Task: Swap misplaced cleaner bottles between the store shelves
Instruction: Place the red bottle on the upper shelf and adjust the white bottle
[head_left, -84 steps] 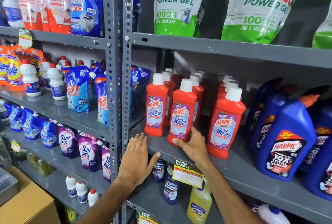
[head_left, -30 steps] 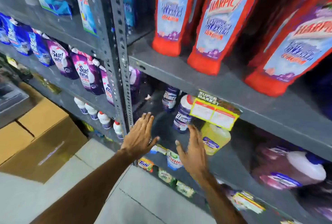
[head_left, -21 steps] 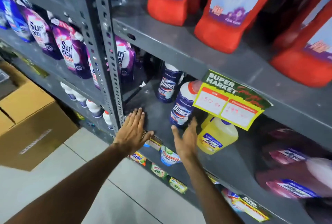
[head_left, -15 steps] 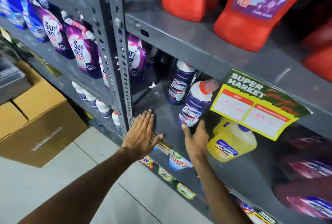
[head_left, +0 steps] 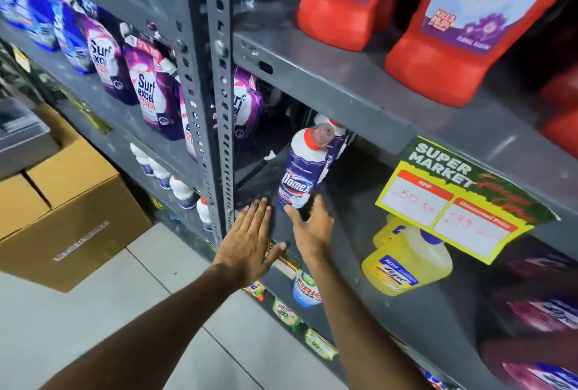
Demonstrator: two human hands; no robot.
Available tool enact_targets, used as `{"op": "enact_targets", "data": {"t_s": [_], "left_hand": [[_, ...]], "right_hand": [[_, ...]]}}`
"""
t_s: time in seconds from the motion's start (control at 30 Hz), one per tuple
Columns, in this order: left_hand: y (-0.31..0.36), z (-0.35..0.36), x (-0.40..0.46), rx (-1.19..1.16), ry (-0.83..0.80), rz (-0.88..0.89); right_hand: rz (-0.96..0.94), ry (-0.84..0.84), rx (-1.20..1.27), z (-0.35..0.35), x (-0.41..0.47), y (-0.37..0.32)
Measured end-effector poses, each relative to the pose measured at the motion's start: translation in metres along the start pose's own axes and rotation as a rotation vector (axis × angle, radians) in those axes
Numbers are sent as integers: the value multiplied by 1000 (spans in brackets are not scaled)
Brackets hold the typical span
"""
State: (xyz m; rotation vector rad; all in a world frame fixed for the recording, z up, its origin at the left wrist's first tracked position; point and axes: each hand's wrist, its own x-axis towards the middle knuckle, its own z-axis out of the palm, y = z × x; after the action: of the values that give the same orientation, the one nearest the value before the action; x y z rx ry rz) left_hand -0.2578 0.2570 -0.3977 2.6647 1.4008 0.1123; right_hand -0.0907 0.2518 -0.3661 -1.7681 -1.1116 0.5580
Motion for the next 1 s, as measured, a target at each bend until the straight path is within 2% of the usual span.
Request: {"op": "enact_targets", "data": {"t_s": [1.0], "left_hand": [[3, -2, 0, 8, -72, -29]], "right_hand": [[31, 11, 67, 12, 2, 13]]}}
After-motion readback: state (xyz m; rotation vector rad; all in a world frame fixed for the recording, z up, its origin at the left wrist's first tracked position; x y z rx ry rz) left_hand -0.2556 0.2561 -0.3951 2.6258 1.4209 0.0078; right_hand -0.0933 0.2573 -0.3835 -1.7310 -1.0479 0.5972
